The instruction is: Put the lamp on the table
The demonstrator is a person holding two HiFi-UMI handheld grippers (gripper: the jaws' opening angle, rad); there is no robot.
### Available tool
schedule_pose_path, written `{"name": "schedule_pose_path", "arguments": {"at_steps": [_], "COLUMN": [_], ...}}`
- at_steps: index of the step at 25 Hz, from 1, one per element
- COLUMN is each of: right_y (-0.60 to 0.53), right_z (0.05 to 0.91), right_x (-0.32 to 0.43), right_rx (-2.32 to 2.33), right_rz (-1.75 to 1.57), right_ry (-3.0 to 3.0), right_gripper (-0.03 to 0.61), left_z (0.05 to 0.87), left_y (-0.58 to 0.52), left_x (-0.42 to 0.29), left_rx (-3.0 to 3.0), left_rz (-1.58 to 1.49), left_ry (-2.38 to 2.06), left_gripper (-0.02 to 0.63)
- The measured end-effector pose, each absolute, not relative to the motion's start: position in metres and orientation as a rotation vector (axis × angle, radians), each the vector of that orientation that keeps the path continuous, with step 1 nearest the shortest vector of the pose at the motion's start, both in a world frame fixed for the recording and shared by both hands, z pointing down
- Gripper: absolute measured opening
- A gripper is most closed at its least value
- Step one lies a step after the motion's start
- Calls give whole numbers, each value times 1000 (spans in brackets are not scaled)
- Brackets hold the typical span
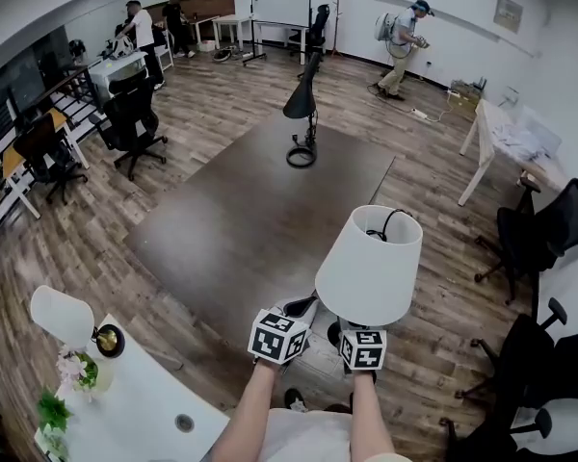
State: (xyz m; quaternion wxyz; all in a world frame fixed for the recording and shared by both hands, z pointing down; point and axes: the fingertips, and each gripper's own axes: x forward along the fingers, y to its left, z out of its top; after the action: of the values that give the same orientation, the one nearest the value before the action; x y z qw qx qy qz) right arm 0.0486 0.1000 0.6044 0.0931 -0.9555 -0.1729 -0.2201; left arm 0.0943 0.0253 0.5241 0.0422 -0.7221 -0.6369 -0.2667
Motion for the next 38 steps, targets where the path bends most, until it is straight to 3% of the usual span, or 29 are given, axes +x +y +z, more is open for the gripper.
{"name": "schedule_pose_path", "arguments": {"at_steps": [21,38], "right_y": [136,114], "right_z": [608,601], "right_x": [142,269], "right_rx": [-2869,-2926], "right_rz": [-617,-627], "right_ry": [-393,221], "right_gripper": [152,153], "left_z": [528,520], "left_y": [62,27], "left_x": [168,256], "left_rx": [-2269,-2709], "left_rz": [-800,-831], "left_ry": [-1907,-1384], "left_gripper": [0,0]}}
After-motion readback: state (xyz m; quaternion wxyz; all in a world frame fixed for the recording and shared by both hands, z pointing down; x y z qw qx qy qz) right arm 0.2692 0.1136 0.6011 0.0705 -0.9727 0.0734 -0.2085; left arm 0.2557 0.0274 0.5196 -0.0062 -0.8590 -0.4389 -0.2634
